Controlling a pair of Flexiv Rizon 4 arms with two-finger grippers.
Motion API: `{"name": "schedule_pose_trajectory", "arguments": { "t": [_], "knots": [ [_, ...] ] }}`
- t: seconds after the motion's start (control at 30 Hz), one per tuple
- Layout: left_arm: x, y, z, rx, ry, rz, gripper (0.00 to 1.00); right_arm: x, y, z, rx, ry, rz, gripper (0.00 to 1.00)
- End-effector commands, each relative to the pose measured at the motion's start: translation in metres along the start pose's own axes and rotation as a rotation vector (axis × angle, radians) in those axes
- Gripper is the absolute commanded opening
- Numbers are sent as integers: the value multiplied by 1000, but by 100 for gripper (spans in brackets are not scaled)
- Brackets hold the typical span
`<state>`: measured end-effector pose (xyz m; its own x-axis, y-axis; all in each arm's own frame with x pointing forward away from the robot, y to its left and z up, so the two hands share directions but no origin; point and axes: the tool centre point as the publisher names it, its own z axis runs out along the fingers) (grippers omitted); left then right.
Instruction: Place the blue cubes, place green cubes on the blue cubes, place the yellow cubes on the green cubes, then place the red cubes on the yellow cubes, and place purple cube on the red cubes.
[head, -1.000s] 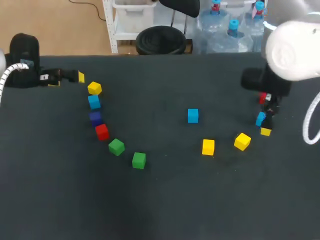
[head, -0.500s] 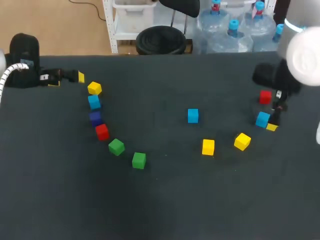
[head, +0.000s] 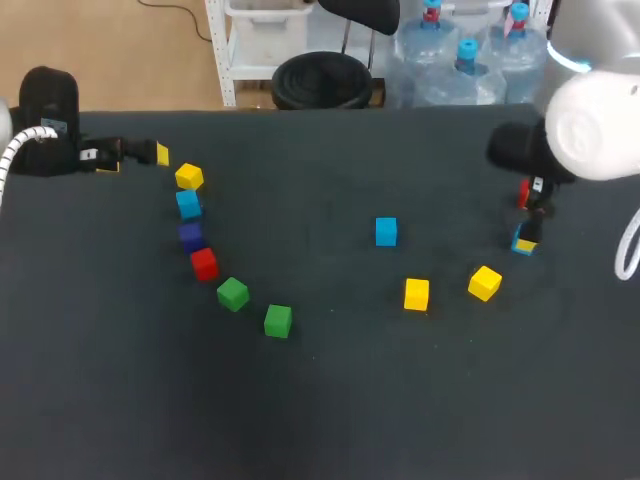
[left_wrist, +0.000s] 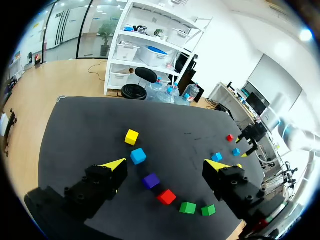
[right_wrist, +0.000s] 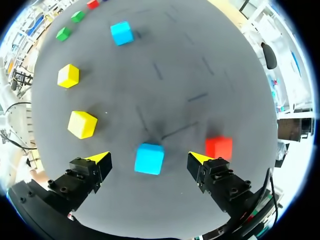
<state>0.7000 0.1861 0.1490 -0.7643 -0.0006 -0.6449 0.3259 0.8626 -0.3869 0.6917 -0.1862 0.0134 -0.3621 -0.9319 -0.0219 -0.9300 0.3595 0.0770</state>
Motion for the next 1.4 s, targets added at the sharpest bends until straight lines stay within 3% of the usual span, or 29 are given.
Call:
{"name": "schedule_pose_trajectory", "arguments": {
  "t": [0.03, 0.37, 0.4, 0.47, 0.5, 1.0, 1.4],
  "knots": [
    [0, -1, 0, -3, 2, 0, 100, -3, -11, 8, -19, 8, -2, 100],
    [0, -1, 0, -3, 2, 0, 100, 1, -14, 20, -42, 3, 6, 100],
    [0, -1, 0, -3, 2, 0, 100, 1, -14, 21, -46, 1, 5, 55],
    [0, -1, 0, -3, 2, 0, 100, 0, -13, 22, -51, 1, 5, 23],
    [0, -1, 0, -3, 2, 0, 100, 0, -13, 23, -54, 0, 4, 0],
    [0, -1, 0, -3, 2, 0, 100, -19, 4, 3, -62, 4, -53, 0],
    [0, -1, 0, -3, 2, 0, 100, -87, 7, -15, -41, 12, -257, 0]
  ]
}}
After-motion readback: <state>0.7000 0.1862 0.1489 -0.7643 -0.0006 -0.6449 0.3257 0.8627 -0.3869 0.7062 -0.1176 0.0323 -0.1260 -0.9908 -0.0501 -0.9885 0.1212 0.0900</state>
